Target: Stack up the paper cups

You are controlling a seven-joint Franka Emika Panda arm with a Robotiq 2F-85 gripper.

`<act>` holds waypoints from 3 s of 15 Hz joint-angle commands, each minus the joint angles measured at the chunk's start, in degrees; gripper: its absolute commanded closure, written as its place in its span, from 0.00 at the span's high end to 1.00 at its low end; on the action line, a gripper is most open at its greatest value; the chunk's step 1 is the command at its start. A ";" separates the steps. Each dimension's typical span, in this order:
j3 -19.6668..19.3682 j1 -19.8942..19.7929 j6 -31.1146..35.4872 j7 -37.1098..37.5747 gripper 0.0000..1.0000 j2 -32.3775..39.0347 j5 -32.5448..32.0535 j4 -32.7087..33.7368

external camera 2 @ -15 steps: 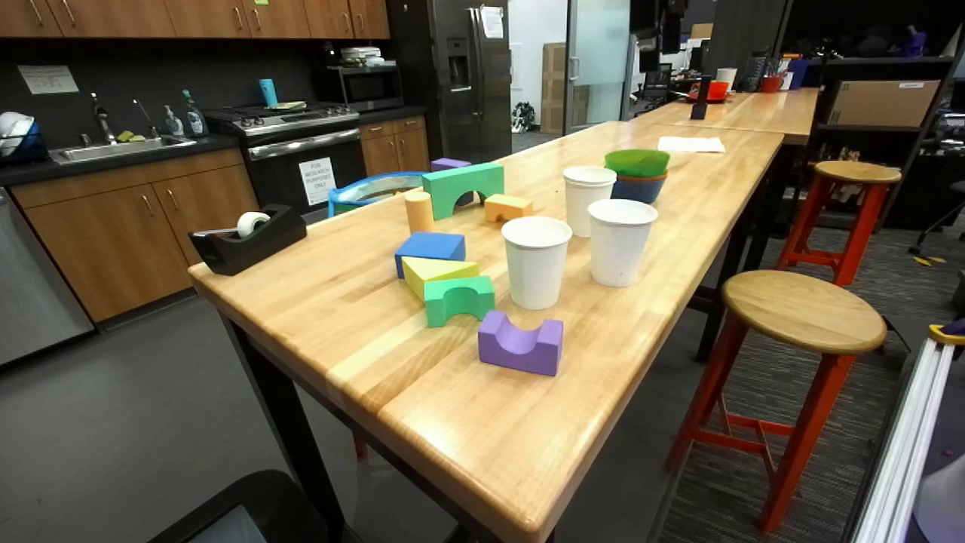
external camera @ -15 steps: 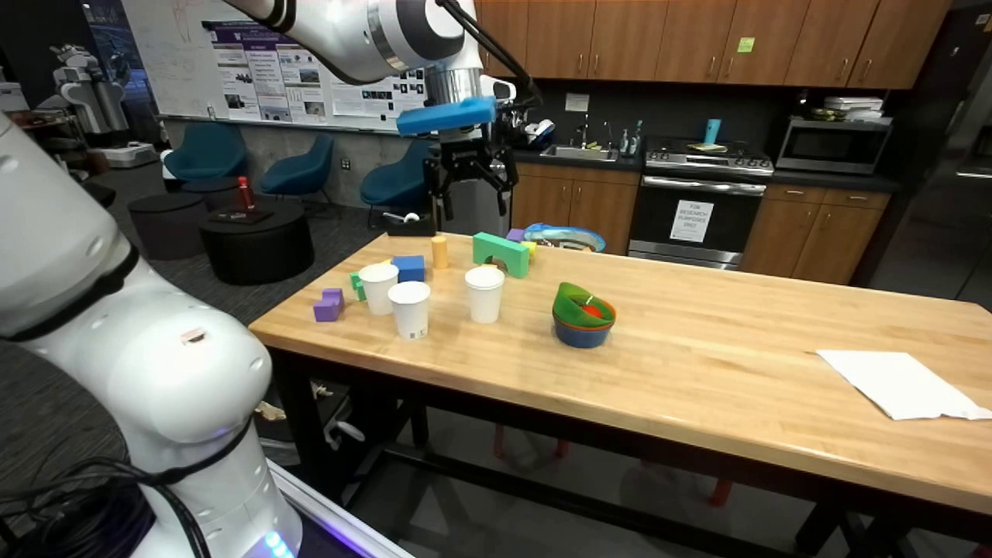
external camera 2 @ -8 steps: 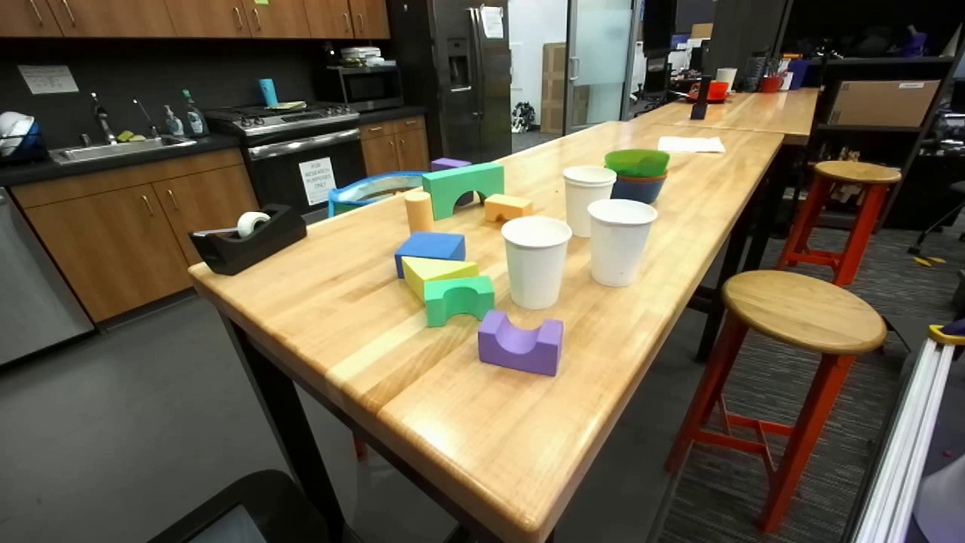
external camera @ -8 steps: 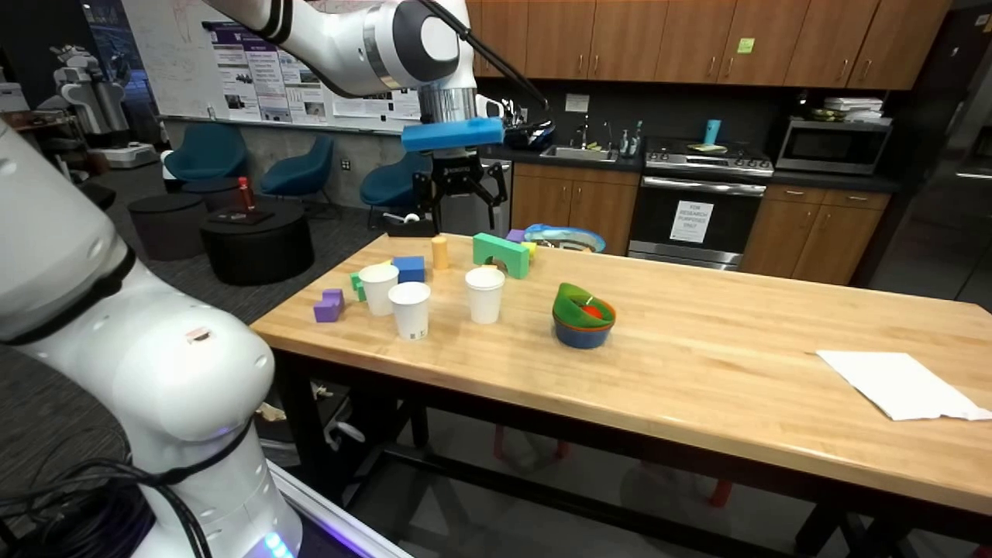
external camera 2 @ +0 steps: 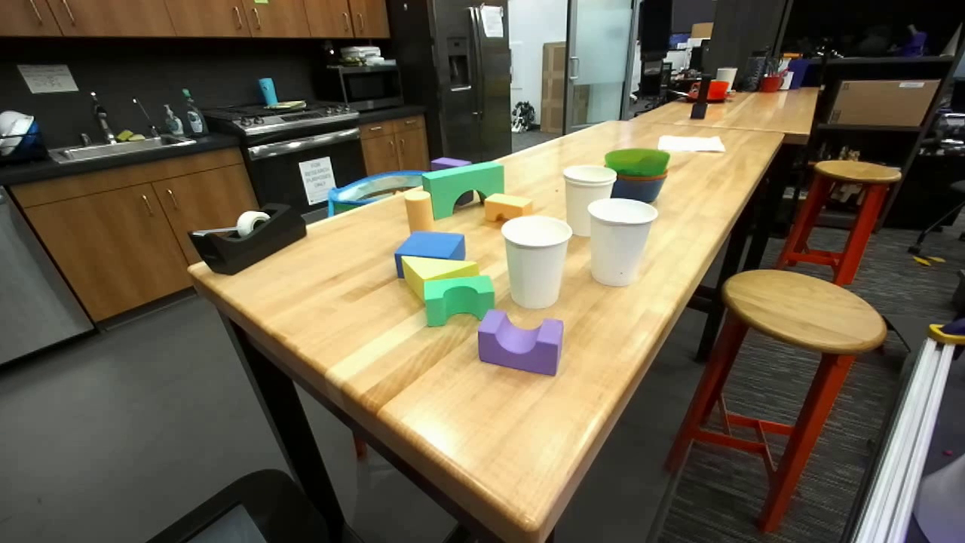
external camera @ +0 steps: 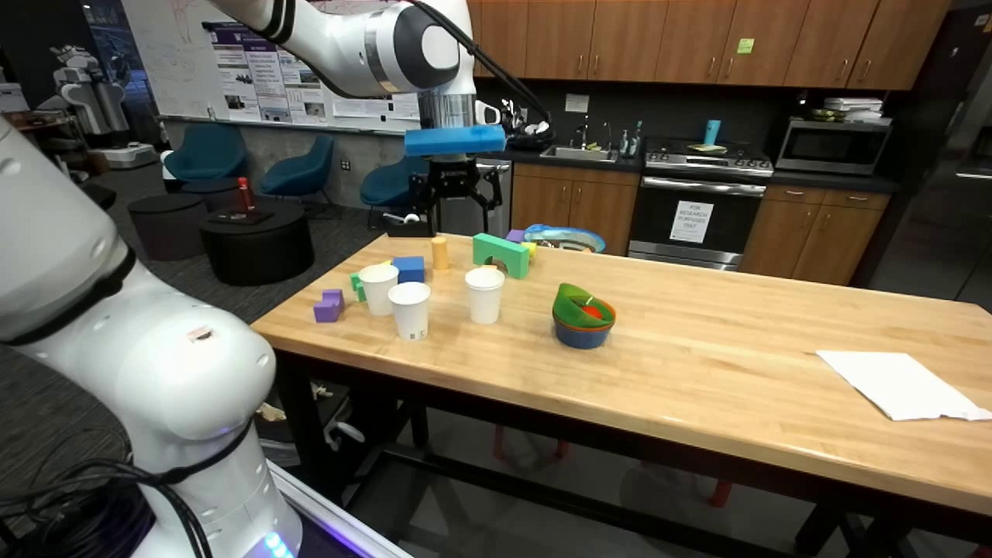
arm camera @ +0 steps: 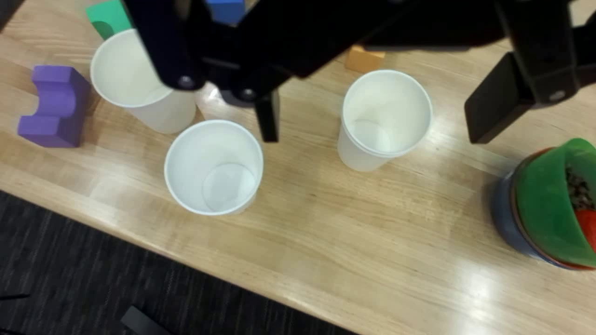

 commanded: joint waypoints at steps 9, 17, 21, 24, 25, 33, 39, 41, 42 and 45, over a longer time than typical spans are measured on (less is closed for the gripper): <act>-2.45 2.96 5.27 -19.46 1.00 2.60 14.92 -7.88; 0.46 1.60 14.17 -19.70 1.00 0.36 10.72 -14.47; 1.28 1.48 19.91 -17.46 1.00 0.84 6.94 -16.22; 1.58 1.42 22.43 -15.96 1.00 0.92 4.56 -17.36; 1.63 1.45 22.87 -15.53 1.00 0.89 4.13 -17.60; 3.76 1.66 25.61 -10.64 1.00 0.55 -2.22 -19.12; 4.01 2.30 24.60 -10.33 0.79 0.99 -2.67 -18.73; 3.93 2.35 24.41 -10.52 0.59 1.02 -2.51 -18.63; 3.91 2.37 24.29 -10.59 0.49 1.05 -2.48 -18.54; 3.90 2.35 24.46 -10.57 0.25 1.05 -2.51 -18.86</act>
